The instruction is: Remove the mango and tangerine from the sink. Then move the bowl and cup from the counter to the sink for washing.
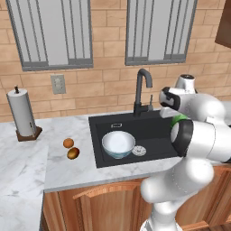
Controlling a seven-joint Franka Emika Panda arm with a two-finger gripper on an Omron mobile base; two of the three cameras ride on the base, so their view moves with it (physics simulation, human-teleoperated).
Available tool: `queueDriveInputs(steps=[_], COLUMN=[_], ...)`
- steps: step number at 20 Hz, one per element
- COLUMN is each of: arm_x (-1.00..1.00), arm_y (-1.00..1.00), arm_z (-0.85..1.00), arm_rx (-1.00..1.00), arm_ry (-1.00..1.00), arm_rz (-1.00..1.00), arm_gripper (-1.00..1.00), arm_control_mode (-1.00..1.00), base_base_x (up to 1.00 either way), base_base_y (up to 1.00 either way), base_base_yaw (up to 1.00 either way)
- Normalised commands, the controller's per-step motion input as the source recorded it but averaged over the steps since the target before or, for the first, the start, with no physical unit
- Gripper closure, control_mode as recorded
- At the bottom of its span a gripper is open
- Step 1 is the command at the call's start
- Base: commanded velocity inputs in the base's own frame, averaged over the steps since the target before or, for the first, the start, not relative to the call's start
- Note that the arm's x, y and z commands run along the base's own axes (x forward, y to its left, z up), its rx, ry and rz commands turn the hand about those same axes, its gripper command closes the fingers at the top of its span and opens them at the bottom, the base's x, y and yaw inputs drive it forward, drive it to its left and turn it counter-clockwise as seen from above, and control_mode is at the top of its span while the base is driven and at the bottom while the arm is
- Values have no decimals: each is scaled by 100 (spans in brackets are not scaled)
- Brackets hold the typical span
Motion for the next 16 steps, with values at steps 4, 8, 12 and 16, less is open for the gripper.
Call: queueDriveInputs(steps=[4,8,12,16], arm_x=[19,11,11,10], arm_y=[0,0,1,1], arm_z=[-24,-24,-23,-26], arm_rx=[0,0,0,0], arm_ry=[0,1,0,0], arm_rz=[3,4,3,1], arm_gripper=[100,100,100,100], arm_control_mode=[-100,-100,-100,-100], base_base_x=[0,0,0,0], base_base_y=[0,0,0,0], base_base_yaw=[0,0,0,0])
